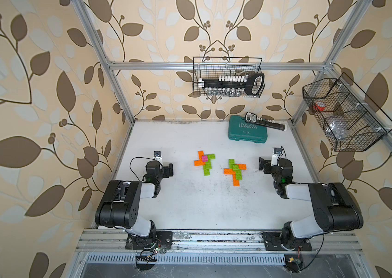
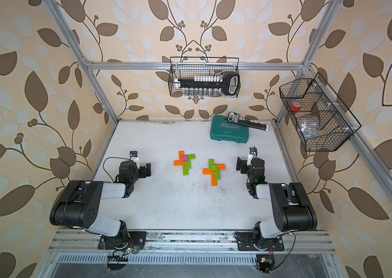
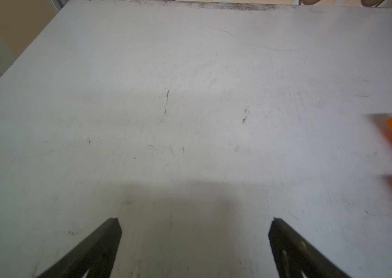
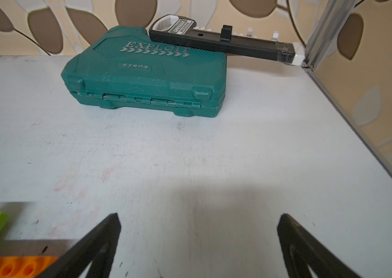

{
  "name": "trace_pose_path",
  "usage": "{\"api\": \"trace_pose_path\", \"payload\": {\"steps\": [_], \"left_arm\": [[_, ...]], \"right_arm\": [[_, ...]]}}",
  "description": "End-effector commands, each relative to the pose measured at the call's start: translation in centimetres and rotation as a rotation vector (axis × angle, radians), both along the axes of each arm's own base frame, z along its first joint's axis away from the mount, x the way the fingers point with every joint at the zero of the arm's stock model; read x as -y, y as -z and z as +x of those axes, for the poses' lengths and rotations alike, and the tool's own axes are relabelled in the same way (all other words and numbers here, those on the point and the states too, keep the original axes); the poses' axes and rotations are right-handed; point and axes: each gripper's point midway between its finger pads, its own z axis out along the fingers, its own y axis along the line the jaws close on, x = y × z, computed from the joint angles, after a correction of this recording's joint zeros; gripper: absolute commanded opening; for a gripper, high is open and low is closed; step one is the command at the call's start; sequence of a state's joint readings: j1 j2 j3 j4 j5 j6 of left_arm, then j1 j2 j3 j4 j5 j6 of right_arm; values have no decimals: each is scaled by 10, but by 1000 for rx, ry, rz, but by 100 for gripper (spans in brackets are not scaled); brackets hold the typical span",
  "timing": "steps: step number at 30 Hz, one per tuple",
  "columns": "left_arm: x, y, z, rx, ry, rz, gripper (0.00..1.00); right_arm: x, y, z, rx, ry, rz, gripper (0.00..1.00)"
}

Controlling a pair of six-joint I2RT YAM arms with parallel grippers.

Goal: Assemble a small pinwheel with lego
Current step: Reset both arms

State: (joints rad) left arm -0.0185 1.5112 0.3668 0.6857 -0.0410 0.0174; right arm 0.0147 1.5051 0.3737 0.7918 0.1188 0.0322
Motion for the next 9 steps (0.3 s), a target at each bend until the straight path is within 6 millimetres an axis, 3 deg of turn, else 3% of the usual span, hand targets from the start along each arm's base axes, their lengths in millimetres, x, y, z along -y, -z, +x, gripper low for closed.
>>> {"api": "trace_pose_path", "payload": {"steps": [1,9], "left_arm": [[3,-24,14,82,9,-25,99],[4,-25,13,88,24,-34,99]], "right_arm": [[-1,-6,2,24,-13,-6,98],[-1,-5,2,21,-11,-5,98]]}}
